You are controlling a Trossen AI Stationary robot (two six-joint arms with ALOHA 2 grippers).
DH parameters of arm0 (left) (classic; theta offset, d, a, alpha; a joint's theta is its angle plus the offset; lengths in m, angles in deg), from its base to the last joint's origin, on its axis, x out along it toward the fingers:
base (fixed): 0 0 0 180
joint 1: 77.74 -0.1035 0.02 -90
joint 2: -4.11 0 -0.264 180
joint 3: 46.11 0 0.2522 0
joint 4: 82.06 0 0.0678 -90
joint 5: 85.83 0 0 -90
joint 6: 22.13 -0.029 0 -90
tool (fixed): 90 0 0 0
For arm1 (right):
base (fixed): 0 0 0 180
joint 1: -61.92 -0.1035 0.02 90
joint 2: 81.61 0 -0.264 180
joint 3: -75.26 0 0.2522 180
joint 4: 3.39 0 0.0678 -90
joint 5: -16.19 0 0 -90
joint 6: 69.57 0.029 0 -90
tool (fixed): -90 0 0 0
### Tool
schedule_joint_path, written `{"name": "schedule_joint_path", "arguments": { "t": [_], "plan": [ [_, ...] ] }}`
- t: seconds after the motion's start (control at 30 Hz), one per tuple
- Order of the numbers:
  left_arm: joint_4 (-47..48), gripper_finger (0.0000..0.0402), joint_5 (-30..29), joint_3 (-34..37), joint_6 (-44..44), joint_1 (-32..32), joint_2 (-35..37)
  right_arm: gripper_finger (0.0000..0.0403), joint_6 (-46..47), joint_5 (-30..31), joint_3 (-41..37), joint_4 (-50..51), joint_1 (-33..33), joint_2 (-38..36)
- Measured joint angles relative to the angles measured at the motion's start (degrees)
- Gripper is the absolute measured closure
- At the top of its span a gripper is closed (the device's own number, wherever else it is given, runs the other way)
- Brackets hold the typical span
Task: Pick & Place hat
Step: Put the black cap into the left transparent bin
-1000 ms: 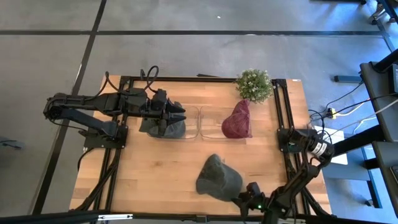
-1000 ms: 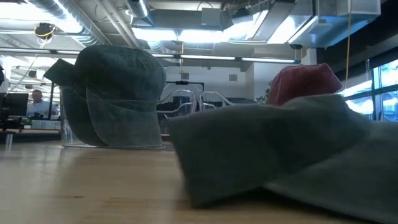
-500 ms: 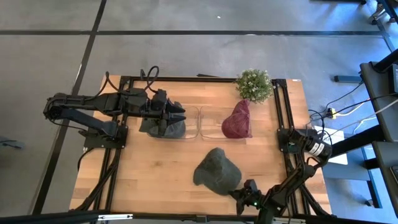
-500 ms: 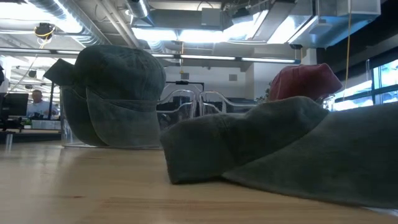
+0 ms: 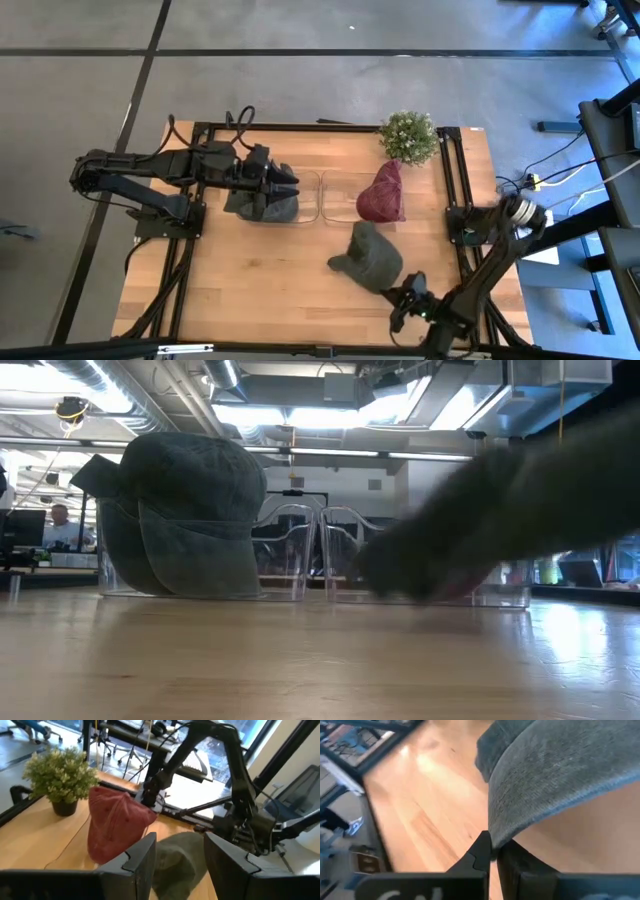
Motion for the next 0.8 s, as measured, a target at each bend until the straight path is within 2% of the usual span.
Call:
{"name": "schedule_joint_path", "arguments": {
  "t": [0.23,0.43,0.6,0.8],
  "plan": [
    [-1.49,0.0244,0.01,-0.02,0.57,0.0,-0.2,0.0386,-23.9,1.27,0.09,0.5,0.23,-17.18],
    [-1.89,0.0244,0.57,-0.07,8.76,0.09,-3.68,0.0386,-43.9,1.69,1.34,0.27,2.82,-28.46],
    [-2.22,0.0244,4.05,-0.07,14.56,0.09,-8.14,0.0386,-56.98,0.83,4.42,0.26,5.22,-32.52],
    [-11.32,0.0244,11.09,-0.07,13.57,0.72,-12.63,0.0386,-66.46,-1.79,8.88,0.21,7.43,-32.98]
  ]
}}
